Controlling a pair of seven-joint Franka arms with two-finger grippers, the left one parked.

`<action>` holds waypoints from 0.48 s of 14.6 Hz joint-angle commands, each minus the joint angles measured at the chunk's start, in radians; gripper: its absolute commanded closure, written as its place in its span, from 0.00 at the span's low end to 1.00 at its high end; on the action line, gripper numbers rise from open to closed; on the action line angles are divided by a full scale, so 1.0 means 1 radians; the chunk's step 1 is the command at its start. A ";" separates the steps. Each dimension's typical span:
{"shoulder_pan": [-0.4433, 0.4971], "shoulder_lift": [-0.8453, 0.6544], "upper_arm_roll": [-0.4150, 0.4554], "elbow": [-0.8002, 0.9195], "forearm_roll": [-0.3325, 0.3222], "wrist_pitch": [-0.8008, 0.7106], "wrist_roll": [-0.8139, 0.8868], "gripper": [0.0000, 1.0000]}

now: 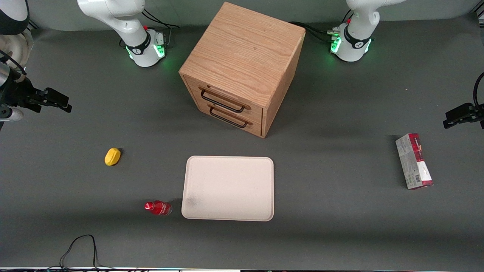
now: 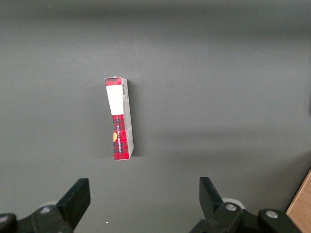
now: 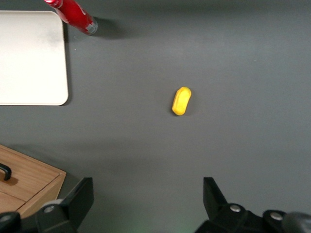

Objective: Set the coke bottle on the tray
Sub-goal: 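Move the right gripper out toward the red Coca-Cola bottle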

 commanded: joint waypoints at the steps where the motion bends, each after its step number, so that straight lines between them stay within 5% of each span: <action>1: -0.020 -0.022 0.008 -0.013 0.032 0.014 -0.020 0.00; 7: -0.021 -0.005 0.062 -0.011 0.025 0.016 -0.011 0.00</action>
